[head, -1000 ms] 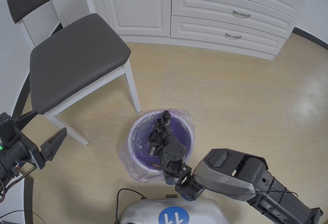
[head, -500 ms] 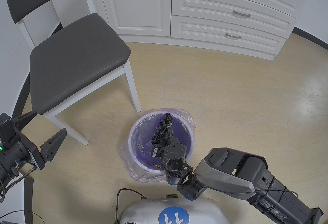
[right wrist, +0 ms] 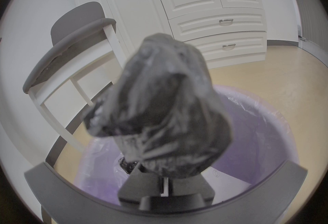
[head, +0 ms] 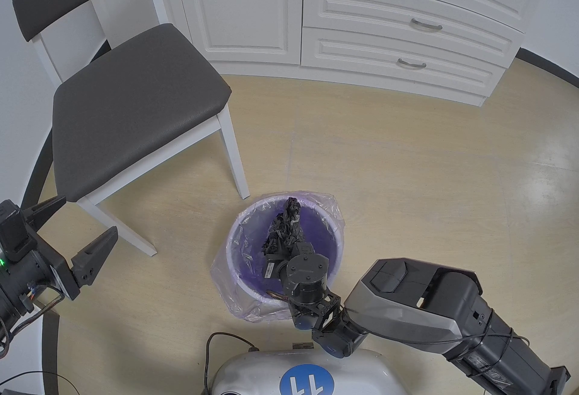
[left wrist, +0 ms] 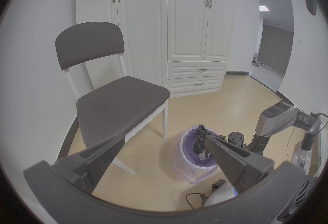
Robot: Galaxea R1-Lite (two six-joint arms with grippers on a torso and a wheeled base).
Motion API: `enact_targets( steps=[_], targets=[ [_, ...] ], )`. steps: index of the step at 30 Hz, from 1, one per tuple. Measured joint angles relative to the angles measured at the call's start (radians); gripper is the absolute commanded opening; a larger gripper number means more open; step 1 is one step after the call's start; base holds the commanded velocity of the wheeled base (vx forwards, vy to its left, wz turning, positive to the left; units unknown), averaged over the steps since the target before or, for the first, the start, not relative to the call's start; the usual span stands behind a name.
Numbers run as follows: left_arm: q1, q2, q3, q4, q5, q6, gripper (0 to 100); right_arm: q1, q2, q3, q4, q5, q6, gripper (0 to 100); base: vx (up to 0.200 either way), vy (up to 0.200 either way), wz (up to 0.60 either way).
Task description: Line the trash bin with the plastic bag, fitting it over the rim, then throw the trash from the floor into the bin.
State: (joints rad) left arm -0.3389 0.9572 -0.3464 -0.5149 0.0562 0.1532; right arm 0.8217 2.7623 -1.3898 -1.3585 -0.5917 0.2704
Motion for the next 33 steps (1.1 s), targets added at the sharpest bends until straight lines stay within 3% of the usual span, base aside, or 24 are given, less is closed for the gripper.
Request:
enact_targets(
  steps=[15,16,33],
  targets=[
    [0.0,0.0,0.002,0.0,0.0,0.002,100,0.023,-0.033,0.052,-0.016,0.002,-0.002,0,0.0,0.0,0.0],
    [0.0,0.0,0.002,0.0,0.0,0.005,100,0.024,-0.032,0.053,-0.018,0.002,-0.002,100,0.0,0.0,0.0],
    [-0.008,-0.001,0.006,0.0,0.002,0.022,100,0.024,-0.026,0.056,-0.024,0.003,-0.002,100,0.0,0.0,0.0]
  ],
)
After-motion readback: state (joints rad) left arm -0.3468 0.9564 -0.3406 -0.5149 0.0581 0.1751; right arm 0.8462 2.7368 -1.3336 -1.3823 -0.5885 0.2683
